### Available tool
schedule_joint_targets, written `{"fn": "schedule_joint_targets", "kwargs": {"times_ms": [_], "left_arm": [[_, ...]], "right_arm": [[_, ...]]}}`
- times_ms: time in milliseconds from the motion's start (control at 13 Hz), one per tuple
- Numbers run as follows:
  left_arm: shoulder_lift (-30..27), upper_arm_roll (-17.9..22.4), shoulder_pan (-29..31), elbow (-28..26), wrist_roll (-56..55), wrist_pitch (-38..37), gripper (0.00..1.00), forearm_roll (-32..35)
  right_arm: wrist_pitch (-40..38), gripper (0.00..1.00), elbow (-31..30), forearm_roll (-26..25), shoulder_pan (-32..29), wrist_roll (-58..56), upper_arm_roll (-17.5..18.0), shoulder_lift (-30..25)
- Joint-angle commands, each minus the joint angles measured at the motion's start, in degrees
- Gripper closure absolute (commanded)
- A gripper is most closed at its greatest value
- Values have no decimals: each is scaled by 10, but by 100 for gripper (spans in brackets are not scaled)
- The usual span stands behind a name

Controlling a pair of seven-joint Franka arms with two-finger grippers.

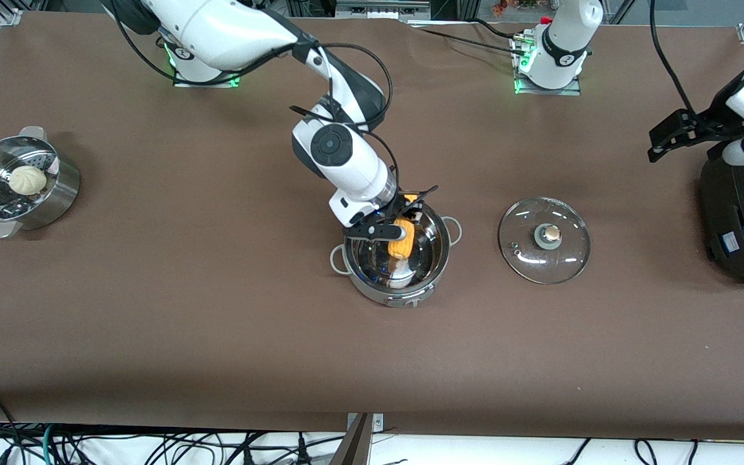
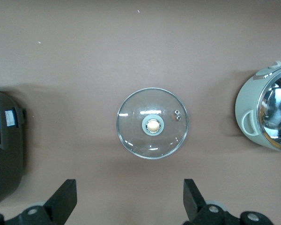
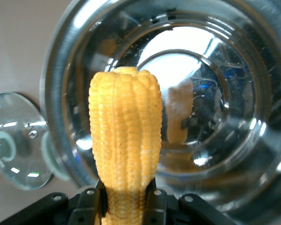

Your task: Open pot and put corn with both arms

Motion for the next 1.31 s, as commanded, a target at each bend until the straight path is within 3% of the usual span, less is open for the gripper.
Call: {"fn": "schedule_joint_targets", "kwargs": {"times_ms": [0, 77, 154, 308, 538, 692, 923, 1231], "left_arm": [[2, 5, -9, -4, 37, 4, 0, -4], [2, 6, -6, -5, 70, 4, 0, -4], [2, 6, -1, -5, 88, 4, 0, -6], [3, 8, 2, -5, 90, 4, 0, -7], [4, 8, 4, -5, 90, 4, 0, -7], [3, 8, 3, -5, 90, 4, 0, -7], [4, 8, 3, -5, 90, 4, 0, -7], [3, 8, 3, -5, 90, 4, 0, -7]], "right_arm": [[1, 77, 26, -11, 7, 9, -10, 17], [0, 29, 26, -12, 7, 9, -11, 15], [-2, 0, 25, -39, 7, 7, -11, 12], [-14, 0, 26, -67, 5, 5, -9, -2], [-121, 0, 40, -67, -10, 1, -12, -57], [-208, 0, 45, -68, -61, -10, -11, -109], [-327, 0, 42, -63, -156, -128, -11, -164], [-407, 0, 42, -63, -278, -204, -12, -197]]}}
